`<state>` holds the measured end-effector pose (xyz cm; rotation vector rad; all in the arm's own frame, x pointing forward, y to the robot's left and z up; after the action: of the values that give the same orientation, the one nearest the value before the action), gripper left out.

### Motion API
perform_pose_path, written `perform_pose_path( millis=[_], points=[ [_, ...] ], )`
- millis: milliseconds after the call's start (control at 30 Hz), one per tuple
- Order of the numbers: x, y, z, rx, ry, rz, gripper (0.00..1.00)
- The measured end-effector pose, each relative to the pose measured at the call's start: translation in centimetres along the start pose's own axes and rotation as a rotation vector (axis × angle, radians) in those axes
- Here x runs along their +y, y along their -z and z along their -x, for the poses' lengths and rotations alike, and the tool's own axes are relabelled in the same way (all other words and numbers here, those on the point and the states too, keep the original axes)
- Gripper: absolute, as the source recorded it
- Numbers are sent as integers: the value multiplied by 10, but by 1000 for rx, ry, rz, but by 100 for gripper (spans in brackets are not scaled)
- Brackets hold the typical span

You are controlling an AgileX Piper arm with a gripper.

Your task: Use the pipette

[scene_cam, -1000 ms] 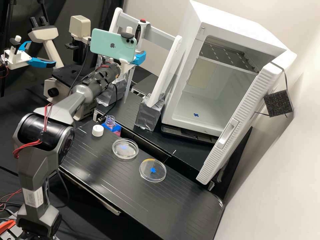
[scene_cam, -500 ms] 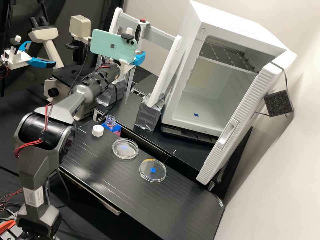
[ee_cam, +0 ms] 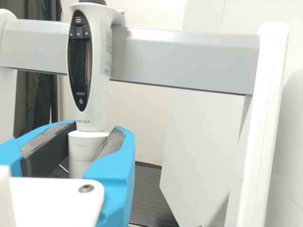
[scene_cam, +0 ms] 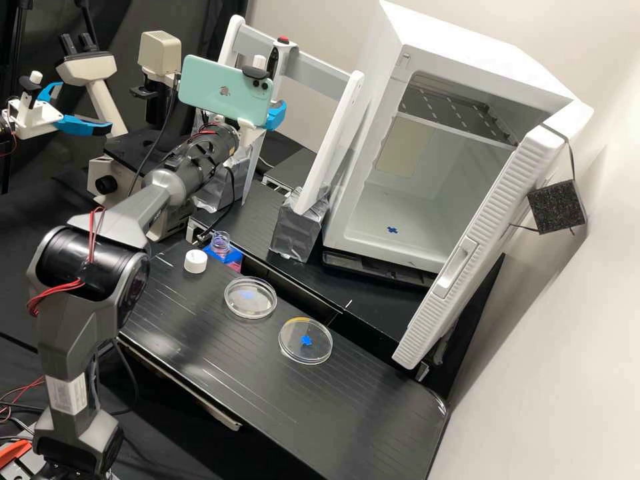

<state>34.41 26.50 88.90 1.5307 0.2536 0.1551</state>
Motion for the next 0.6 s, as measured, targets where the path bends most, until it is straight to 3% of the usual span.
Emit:
perform_pose_path(
  millis=[367,600],
  points=[
    [1,1,1,4,1,-32,0],
    [16,4,0,15,-55,-37,0]
  ],
)
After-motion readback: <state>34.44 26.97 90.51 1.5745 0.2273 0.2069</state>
